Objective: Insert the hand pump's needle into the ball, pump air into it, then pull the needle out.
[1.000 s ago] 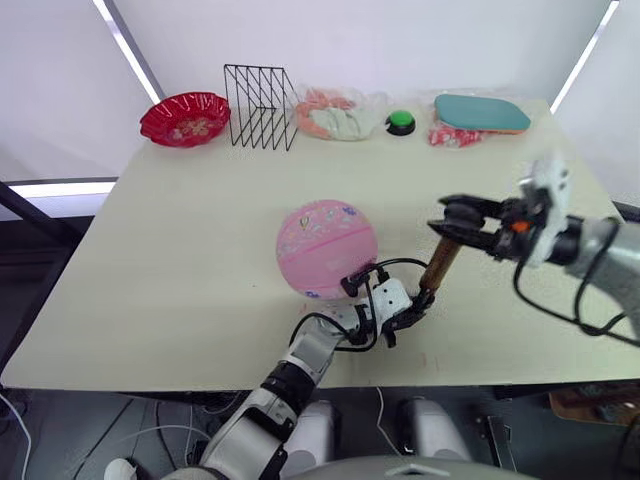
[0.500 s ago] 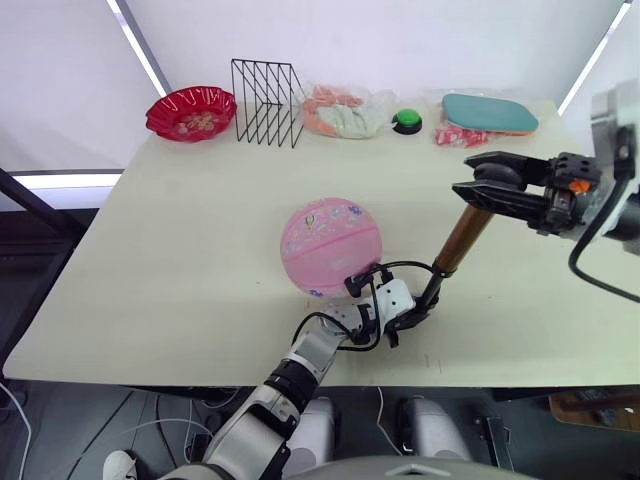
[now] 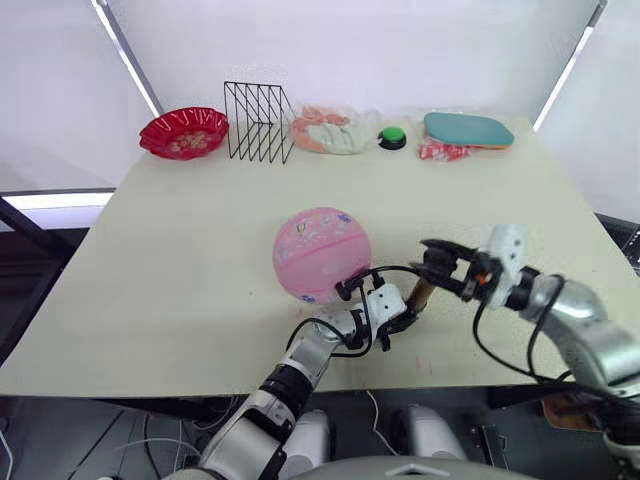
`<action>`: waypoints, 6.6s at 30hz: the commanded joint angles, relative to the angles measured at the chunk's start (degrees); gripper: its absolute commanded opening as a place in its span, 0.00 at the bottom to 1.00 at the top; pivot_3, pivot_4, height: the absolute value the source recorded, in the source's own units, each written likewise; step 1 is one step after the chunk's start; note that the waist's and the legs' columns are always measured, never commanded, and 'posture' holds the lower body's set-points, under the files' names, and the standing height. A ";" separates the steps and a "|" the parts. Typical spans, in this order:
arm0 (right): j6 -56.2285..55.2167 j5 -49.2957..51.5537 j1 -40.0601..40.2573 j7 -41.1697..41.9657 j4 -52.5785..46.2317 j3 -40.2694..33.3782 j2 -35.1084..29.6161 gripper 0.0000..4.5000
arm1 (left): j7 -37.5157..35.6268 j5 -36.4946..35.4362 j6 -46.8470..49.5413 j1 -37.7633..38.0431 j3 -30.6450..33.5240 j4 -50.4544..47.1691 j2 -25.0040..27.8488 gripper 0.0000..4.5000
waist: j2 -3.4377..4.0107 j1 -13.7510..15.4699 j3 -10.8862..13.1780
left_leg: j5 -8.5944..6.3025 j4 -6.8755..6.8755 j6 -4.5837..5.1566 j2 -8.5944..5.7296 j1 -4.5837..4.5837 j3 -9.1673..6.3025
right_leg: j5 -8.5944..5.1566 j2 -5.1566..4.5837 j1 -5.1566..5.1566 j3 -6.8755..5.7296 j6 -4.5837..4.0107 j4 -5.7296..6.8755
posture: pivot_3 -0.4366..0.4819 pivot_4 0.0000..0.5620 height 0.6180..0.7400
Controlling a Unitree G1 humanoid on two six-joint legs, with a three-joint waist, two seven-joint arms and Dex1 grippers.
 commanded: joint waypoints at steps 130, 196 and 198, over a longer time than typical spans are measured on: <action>40.33 26.44 -22.33 -1.84 -12.52 -13.16 -16.02 0.37 | -1.67 -0.59 4.46 2.33 0.32 2.16 2.46 0.21 | 0.47 0.15 1.57 | 0.00 0.37 0.06 -0.33 -1.14 0.46 | 0.52 -0.03 -1.33 0.29 -0.37 0.04 | 0.48 0.27 1.00; 17.63 -0.22 -10.68 4.91 2.54 3.82 -1.23 0.37 | -0.63 -0.98 7.09 4.38 0.88 -1.73 3.78 0.21 | 0.56 -1.35 0.08 | -0.14 0.02 -0.12 0.73 0.12 0.35 | 0.28 1.08 -0.14 0.24 -0.40 0.05 | 0.48 0.27 1.00; 20.04 2.34 -13.49 5.21 -0.30 0.18 -3.01 0.37 | -0.72 -1.02 7.05 4.38 0.99 -1.45 3.72 0.21 | 0.69 -1.31 0.19 | -0.13 0.03 -0.12 0.72 0.13 0.29 | 0.29 1.08 -0.22 0.19 -0.39 0.05 | 0.48 0.27 1.00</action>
